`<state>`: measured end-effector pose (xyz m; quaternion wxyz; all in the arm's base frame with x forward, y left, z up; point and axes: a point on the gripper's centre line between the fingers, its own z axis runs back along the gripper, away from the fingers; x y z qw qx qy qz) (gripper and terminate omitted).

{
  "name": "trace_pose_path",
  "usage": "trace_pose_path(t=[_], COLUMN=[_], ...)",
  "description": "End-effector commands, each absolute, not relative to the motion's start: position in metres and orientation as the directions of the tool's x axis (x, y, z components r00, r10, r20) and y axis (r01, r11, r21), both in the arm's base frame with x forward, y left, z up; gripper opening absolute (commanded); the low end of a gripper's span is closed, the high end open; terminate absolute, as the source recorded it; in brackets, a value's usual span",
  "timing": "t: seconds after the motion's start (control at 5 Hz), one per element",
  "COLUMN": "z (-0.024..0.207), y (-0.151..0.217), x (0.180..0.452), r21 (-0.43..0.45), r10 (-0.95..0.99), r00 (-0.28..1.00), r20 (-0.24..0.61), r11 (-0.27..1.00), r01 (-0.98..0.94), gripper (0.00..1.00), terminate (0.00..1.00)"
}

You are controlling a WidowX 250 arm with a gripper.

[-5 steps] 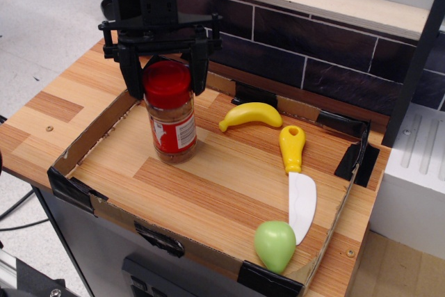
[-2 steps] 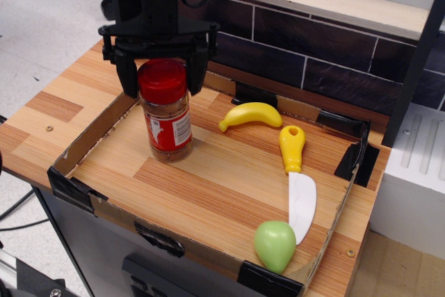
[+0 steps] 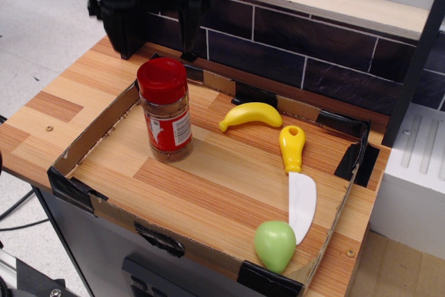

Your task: Upright basil bottle

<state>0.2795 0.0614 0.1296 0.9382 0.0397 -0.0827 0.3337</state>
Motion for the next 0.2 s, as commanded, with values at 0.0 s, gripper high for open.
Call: trace_pose_path(t=[0.0], z=[0.1749], y=[0.0584], x=[0.2845], r21=[-0.034], r10=[0.613], r00=[0.765], r20=[0.195], r11=[0.784], r01=[-0.62], gripper=[1.0], terminate=[1.0])
